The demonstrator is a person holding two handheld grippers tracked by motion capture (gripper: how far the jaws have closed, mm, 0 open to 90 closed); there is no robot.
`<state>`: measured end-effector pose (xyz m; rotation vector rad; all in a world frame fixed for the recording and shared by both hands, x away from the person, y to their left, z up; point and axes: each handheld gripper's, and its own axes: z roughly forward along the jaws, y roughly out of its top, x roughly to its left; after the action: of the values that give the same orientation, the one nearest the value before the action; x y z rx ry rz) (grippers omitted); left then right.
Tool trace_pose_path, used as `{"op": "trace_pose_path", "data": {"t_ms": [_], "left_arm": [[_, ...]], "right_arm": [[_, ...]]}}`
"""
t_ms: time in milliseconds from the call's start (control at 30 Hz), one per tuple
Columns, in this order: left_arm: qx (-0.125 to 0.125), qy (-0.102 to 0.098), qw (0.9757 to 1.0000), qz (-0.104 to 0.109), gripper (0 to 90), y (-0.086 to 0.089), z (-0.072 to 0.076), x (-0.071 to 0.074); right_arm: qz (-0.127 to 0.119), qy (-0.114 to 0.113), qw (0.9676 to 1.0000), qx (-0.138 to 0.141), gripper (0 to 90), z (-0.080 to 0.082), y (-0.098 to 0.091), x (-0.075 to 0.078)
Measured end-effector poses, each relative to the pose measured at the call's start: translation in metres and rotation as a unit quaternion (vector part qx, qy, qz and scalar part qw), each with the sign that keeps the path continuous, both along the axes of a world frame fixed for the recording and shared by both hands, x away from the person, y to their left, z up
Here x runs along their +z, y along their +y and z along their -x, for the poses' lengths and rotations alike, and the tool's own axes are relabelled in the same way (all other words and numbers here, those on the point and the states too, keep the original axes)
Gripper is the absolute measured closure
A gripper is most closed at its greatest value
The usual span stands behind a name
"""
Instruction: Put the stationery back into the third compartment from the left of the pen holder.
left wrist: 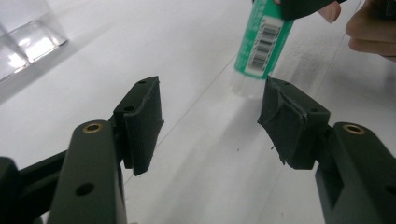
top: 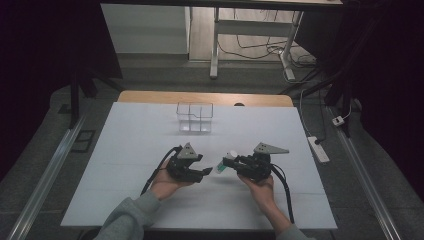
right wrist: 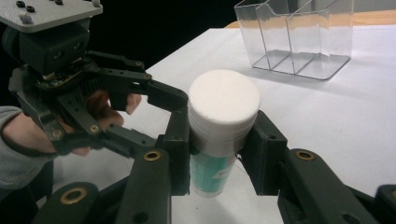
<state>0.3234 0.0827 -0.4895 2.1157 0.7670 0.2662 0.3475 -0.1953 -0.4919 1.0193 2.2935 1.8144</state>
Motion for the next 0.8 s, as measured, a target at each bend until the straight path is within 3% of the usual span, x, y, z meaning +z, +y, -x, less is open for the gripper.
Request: {"op": "trace_pose_path", "data": {"t_ms": [367,800], "left_arm": [[0.023,0.009,0.9997,-0.009,36.9,0.026,0.000,0.000],[0.075,0.013,0.9971,-0.006,36.0,0.073,0.006,-0.003]], "right_arm": [[0.002,-0.007,0.9999,-0.008,64.9,-0.001,-0.003,0.002],[0.006,-0.012,0.9999,-0.009,64.9,0.000,-0.005,0.003]]}}
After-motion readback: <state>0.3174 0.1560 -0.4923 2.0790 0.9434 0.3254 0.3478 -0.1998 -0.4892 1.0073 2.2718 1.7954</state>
